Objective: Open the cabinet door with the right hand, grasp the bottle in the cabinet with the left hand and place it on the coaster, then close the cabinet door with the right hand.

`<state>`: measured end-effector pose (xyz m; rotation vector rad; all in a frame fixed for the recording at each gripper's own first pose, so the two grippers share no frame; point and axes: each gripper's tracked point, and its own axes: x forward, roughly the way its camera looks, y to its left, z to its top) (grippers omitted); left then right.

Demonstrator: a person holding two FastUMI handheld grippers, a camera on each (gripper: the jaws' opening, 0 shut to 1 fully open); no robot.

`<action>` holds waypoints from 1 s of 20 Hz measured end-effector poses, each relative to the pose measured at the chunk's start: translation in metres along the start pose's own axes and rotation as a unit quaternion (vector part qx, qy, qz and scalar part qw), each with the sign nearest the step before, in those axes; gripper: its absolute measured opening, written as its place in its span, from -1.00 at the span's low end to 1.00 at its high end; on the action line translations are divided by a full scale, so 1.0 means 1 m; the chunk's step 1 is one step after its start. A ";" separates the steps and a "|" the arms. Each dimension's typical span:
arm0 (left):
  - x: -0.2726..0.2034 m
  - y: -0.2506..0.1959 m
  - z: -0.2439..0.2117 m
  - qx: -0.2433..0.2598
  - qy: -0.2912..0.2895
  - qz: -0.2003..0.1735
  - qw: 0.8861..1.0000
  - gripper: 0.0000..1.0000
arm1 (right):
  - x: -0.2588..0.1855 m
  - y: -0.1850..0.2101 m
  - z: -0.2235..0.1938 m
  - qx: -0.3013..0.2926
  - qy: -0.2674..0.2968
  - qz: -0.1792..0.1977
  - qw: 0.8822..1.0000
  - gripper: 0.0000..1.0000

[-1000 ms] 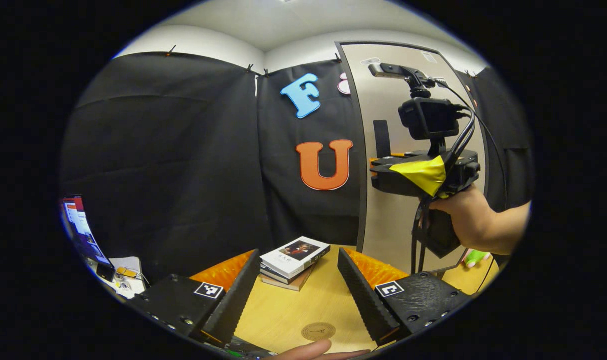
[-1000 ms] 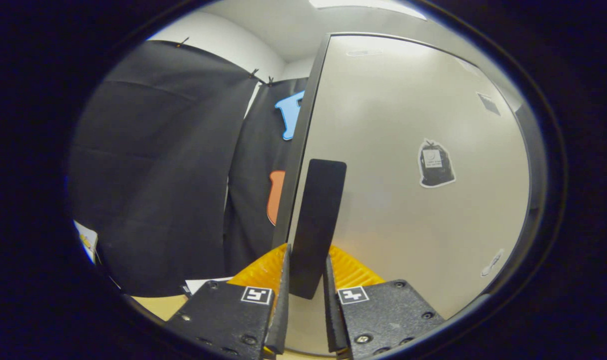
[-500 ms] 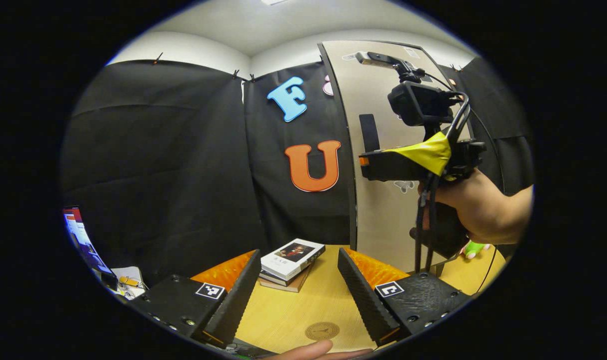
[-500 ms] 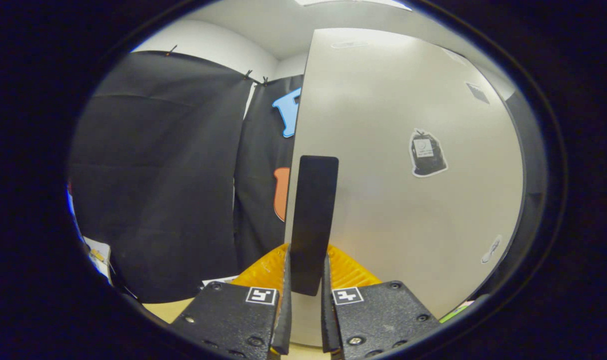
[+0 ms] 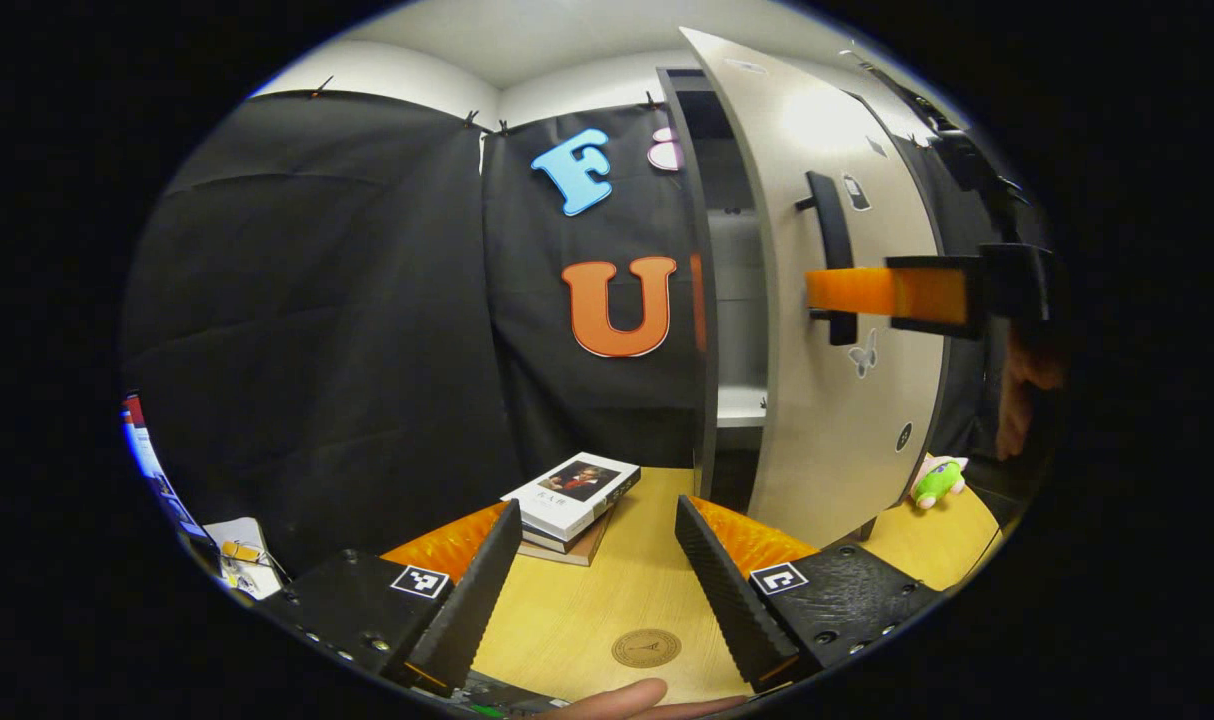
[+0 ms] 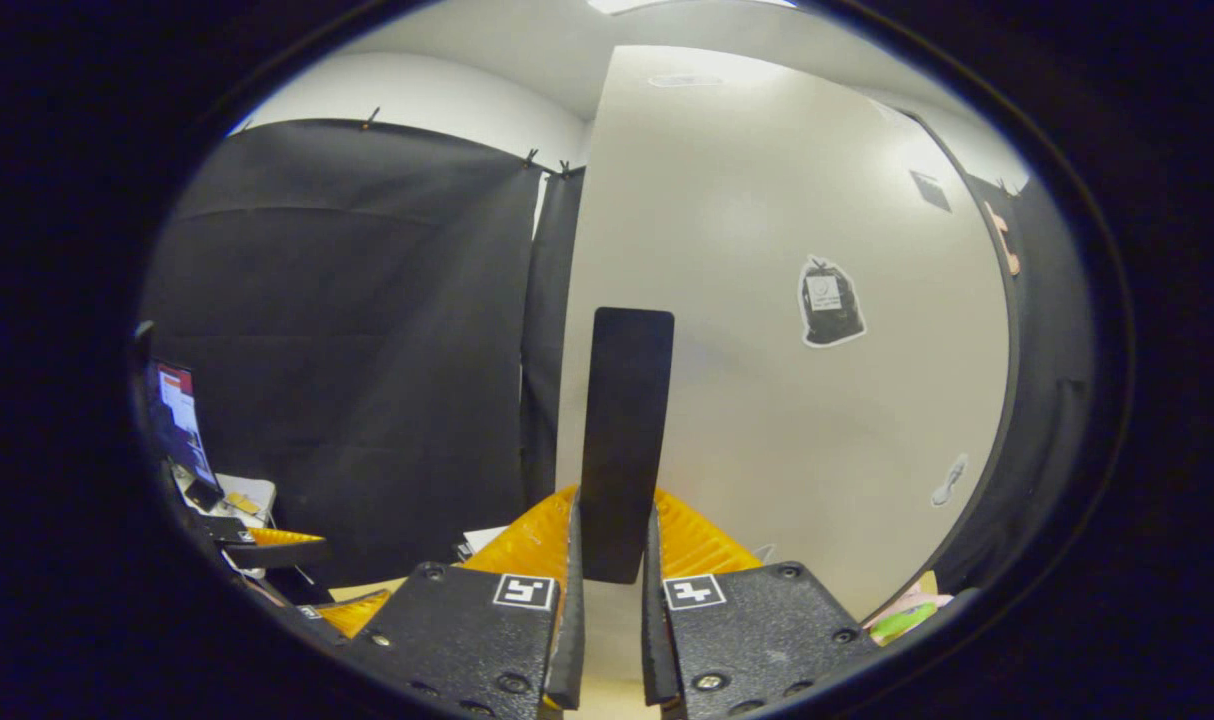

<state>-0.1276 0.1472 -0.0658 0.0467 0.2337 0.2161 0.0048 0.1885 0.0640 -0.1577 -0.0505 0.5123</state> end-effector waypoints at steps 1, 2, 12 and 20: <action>0.006 -0.001 0.005 -0.001 -0.004 -0.003 1.000 0.87 | -0.007 0.001 0.000 -0.001 0.003 0.006 1.000 -0.46; 0.010 -0.004 0.011 0.002 -0.010 -0.006 1.000 0.87 | -0.012 0.001 0.001 -0.003 0.007 0.013 1.000 -0.47; 0.057 -0.068 0.028 0.005 -0.034 -0.062 0.997 0.87 | -0.055 0.003 -0.001 -0.020 0.037 0.098 0.994 -0.47; 0.086 -0.110 0.043 -0.010 -0.063 -0.075 0.995 0.75 | -0.076 -0.015 -0.004 -0.016 0.050 0.143 0.988 -0.47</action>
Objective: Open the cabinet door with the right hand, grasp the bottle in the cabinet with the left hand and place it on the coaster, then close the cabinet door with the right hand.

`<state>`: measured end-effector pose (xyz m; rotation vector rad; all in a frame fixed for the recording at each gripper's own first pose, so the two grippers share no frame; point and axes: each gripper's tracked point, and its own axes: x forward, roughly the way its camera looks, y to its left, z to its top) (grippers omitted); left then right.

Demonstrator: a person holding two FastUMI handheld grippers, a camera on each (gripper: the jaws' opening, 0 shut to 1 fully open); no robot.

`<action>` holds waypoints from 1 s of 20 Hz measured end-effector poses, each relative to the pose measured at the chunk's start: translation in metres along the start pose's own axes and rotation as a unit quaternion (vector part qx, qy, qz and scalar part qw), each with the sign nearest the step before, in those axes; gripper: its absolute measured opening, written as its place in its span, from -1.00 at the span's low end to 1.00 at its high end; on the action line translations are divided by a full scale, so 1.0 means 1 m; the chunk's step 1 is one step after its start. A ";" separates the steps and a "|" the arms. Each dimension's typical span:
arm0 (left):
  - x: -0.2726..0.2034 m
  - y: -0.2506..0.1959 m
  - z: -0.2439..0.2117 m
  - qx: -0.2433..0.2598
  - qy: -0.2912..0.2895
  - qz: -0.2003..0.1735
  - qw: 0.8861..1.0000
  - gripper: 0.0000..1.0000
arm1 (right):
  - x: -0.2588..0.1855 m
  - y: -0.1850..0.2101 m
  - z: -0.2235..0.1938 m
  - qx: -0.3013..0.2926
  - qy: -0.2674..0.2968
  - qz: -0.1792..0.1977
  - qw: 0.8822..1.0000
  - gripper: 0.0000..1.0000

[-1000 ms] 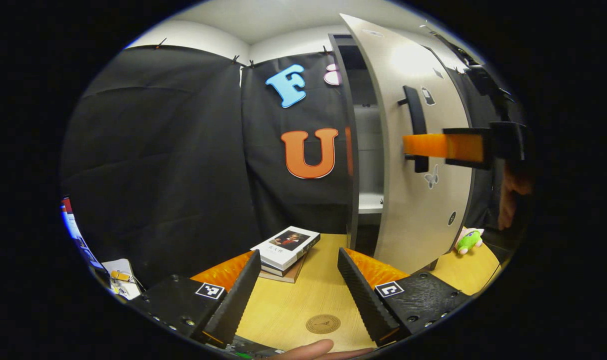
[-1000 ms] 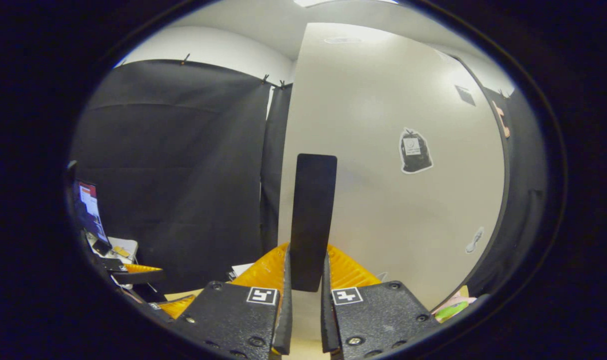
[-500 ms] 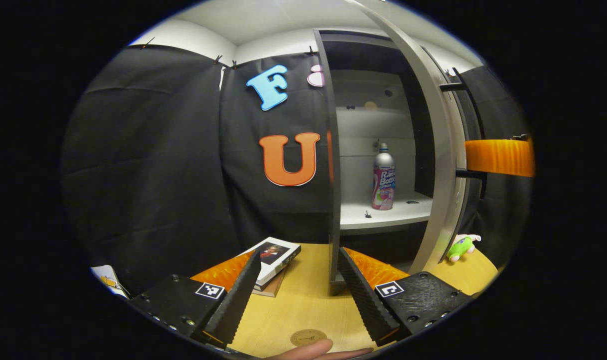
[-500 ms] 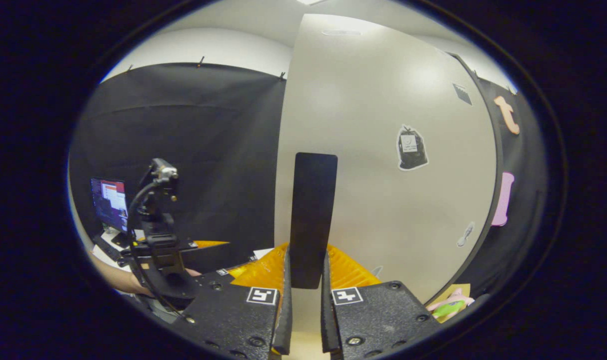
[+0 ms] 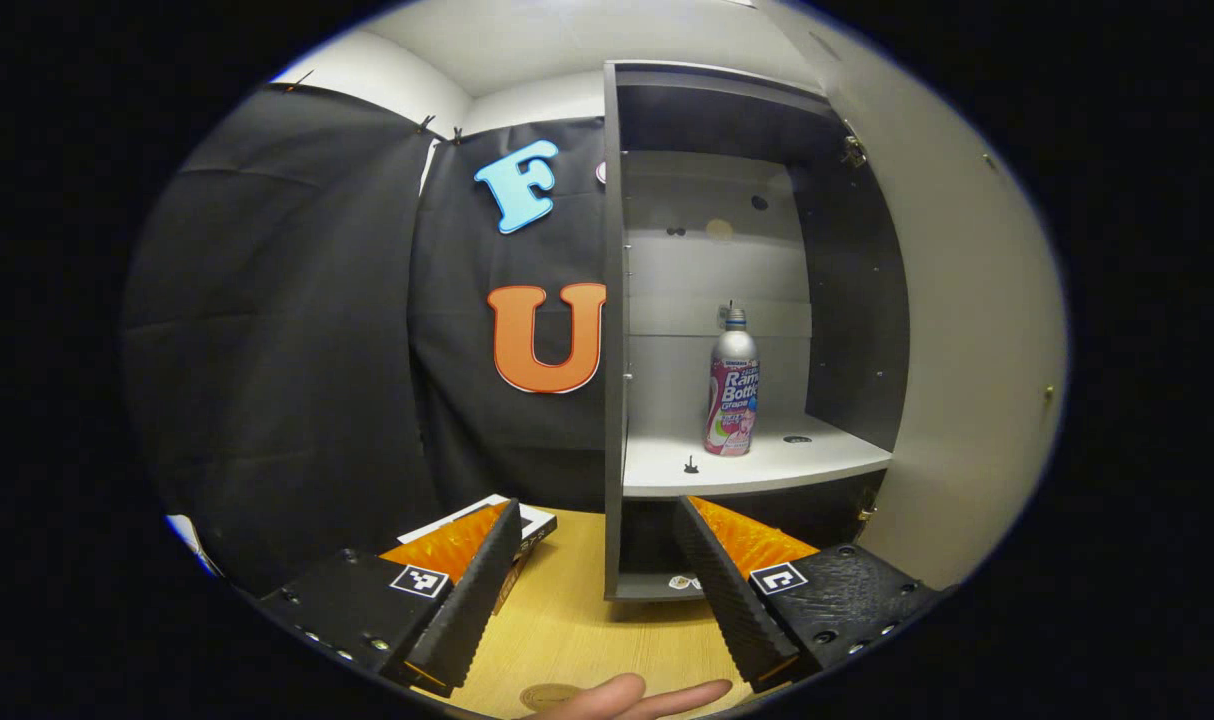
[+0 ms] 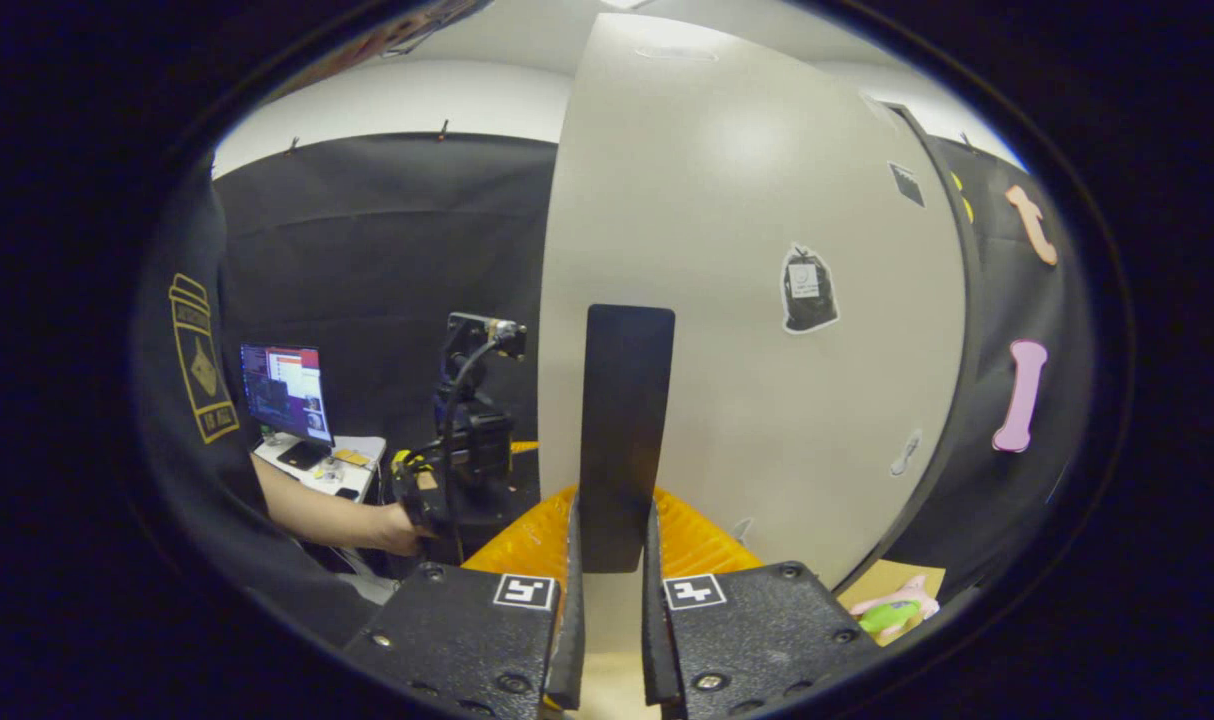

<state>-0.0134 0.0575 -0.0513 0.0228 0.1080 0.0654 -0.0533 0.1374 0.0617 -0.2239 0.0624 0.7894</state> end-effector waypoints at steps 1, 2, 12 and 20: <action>0.008 -0.008 0.001 0.008 -0.004 -0.001 1.000 0.88 | -0.003 -0.001 -0.001 0.002 -0.001 -0.010 1.000 -0.47; 0.017 -0.010 0.002 0.020 -0.009 0.017 1.000 0.89 | -0.004 -0.003 -0.001 0.006 0.001 -0.027 1.000 -0.47; 0.083 -0.109 0.026 0.020 -0.031 -0.027 0.999 0.87 | -0.033 -0.017 -0.033 0.020 0.096 -0.181 0.979 -0.16; 0.122 -0.137 0.052 0.051 -0.052 -0.034 0.997 0.86 | -0.055 -0.041 -0.032 0.029 0.084 -0.303 0.949 0.36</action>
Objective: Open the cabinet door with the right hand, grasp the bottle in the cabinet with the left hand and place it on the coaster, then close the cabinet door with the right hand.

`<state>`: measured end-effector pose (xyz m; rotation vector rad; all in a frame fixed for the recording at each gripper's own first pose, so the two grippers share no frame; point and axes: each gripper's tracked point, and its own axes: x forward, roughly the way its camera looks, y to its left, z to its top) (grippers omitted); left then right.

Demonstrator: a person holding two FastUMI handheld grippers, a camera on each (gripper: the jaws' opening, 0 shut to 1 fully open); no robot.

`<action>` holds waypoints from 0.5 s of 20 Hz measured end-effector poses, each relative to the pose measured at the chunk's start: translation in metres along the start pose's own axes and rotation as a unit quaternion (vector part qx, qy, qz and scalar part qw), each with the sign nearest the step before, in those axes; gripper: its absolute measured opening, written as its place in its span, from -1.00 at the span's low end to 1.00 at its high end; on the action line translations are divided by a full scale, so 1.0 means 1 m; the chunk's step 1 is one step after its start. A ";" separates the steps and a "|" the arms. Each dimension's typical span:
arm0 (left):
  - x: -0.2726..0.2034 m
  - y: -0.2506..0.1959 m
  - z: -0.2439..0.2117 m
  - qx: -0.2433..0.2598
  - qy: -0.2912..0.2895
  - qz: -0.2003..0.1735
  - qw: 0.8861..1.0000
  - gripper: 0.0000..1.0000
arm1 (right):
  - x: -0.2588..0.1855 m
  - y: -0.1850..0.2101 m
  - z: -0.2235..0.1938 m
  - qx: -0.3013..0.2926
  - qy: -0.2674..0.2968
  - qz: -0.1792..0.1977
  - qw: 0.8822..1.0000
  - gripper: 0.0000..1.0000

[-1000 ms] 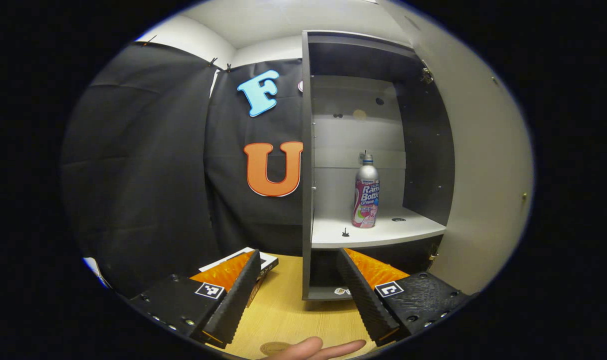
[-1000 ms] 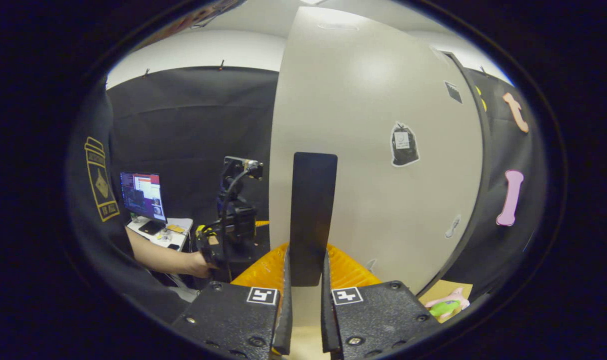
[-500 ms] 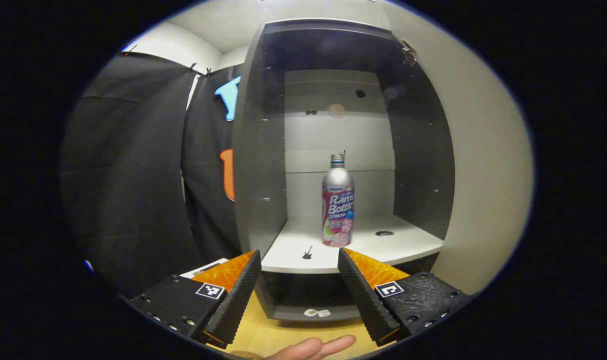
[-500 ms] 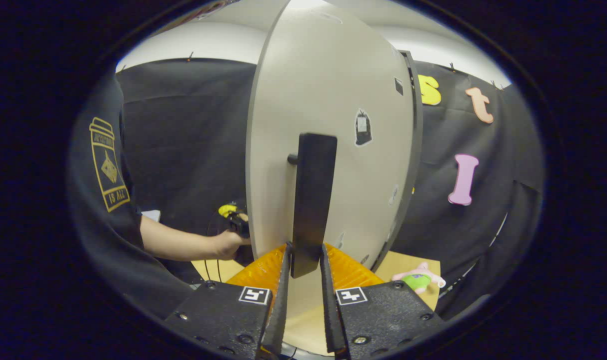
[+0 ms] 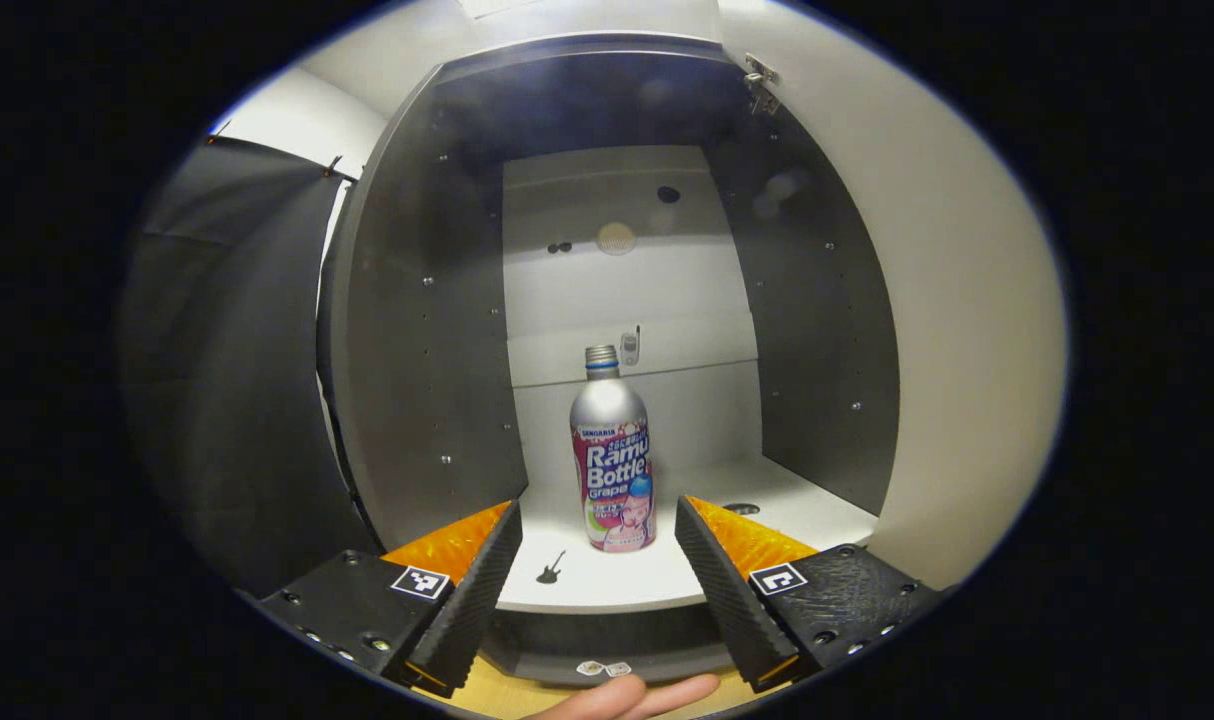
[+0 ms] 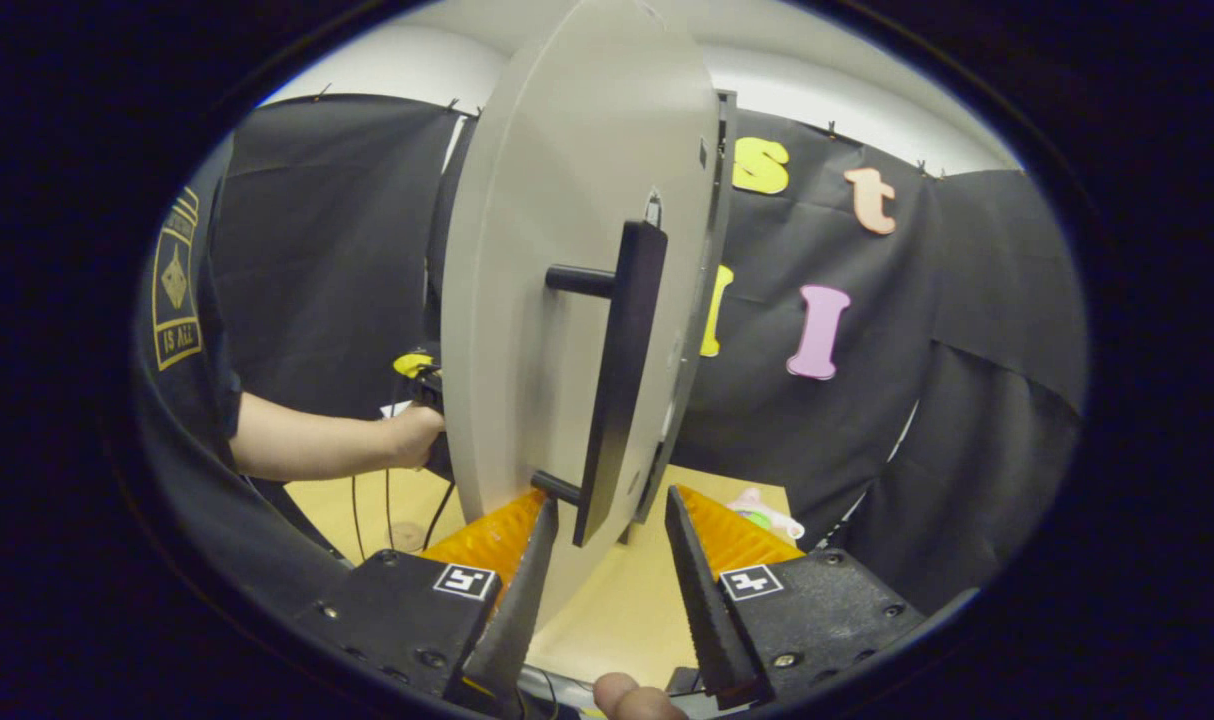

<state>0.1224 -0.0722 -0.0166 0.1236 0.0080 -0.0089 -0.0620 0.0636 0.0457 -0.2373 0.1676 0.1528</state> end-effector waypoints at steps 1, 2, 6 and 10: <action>0.006 -0.003 0.003 -0.004 -0.001 -0.004 1.000 0.87 | 0.000 -0.005 -0.001 0.002 -0.002 -0.015 1.000 0.35; 0.013 -0.004 0.007 -0.005 -0.002 -0.005 1.000 0.87 | -0.001 -0.012 -0.001 0.008 -0.004 -0.031 0.999 0.36; 0.042 -0.003 0.001 0.011 0.014 0.014 1.000 0.86 | -0.013 -0.044 -0.007 0.027 -0.012 -0.116 0.993 0.36; 0.064 -0.008 -0.007 0.016 0.028 0.020 0.999 0.86 | -0.017 -0.056 -0.018 0.097 -0.014 -0.110 0.989 0.39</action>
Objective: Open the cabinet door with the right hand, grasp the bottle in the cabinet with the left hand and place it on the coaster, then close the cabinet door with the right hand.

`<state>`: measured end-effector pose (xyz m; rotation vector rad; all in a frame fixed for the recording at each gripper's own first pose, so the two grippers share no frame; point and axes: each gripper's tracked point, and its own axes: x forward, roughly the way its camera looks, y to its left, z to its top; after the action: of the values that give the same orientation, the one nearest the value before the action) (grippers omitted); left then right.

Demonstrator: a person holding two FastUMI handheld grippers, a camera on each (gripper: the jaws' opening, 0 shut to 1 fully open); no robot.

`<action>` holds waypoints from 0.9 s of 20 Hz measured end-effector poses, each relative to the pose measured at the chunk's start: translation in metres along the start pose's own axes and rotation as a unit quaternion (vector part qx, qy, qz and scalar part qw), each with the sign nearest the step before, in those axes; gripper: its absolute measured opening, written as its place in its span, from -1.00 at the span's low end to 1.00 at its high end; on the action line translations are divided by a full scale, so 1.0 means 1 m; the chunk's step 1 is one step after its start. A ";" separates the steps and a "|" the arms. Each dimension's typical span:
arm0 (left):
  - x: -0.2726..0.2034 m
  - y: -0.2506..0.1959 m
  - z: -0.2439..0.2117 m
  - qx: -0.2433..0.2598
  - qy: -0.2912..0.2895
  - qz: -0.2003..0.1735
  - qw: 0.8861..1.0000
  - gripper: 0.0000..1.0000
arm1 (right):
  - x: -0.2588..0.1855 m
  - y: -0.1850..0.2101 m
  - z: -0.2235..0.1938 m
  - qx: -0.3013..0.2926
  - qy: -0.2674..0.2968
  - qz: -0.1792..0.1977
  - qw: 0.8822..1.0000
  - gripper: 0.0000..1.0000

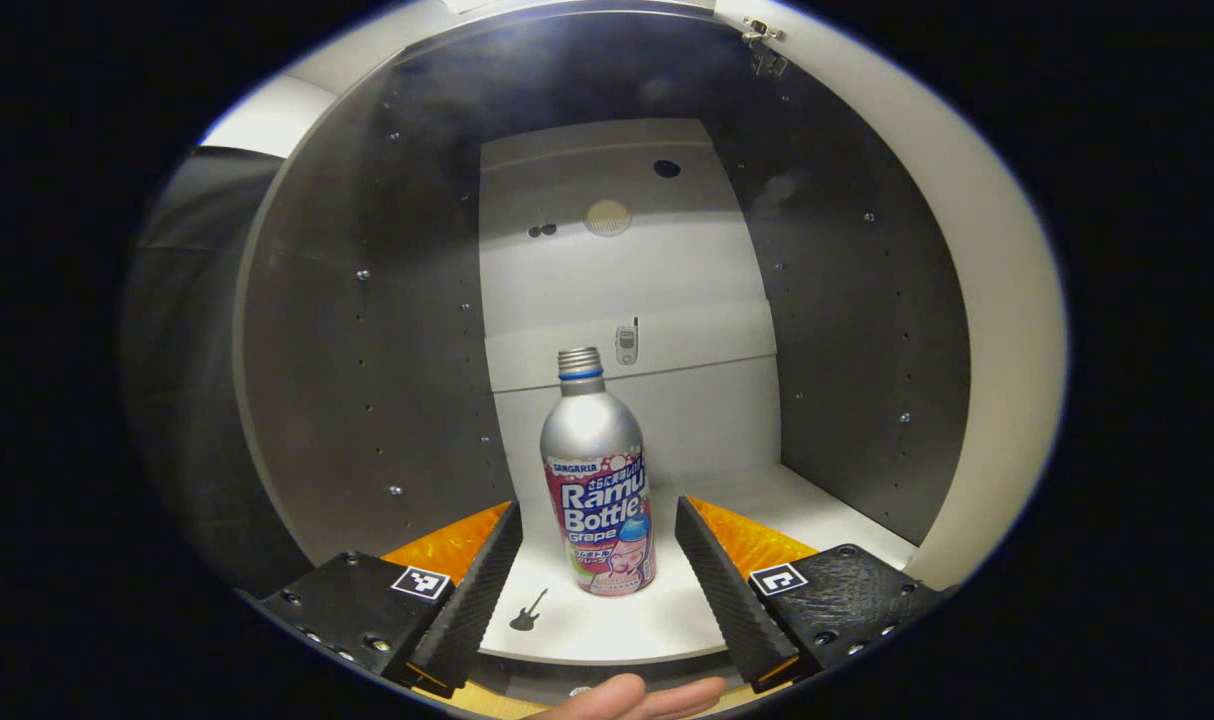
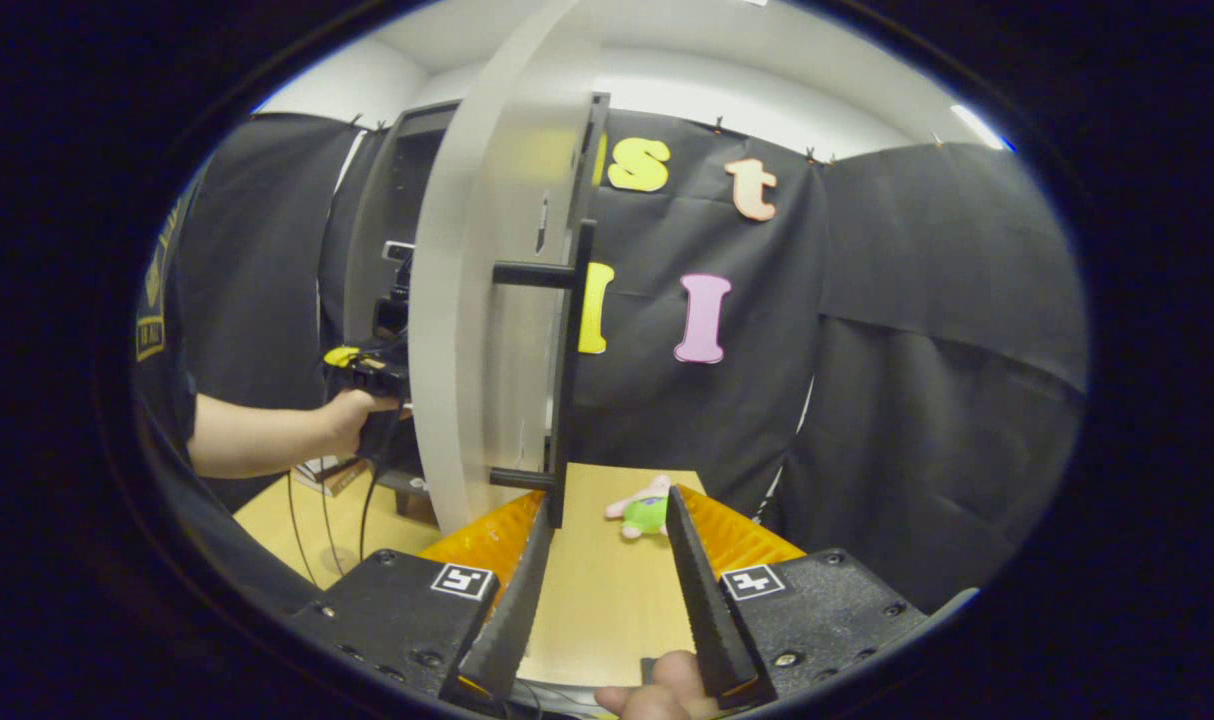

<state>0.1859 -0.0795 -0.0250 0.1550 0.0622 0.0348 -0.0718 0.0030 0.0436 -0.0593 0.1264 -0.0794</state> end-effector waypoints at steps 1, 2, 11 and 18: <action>0.006 -0.002 -0.001 0.002 0.004 0.000 1.000 0.86 | 0.001 -0.003 0.001 0.000 0.001 0.004 1.000 0.41; 0.011 -0.001 -0.001 0.003 0.006 0.006 1.000 0.87 | 0.001 -0.004 0.003 -0.008 -0.002 0.006 1.000 0.43; 0.030 -0.001 -0.017 -0.028 0.063 0.008 0.998 0.87 | -0.010 -0.020 0.019 -0.024 -0.042 0.010 0.999 0.89; 0.020 0.014 0.002 -0.049 0.058 0.025 0.997 0.51 | -0.009 -0.020 0.020 -0.021 -0.030 0.033 0.999 0.92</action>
<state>0.2051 -0.0654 -0.0219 0.0559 0.1721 0.0975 -0.0797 -0.0149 0.0655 -0.1000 0.0699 -0.0081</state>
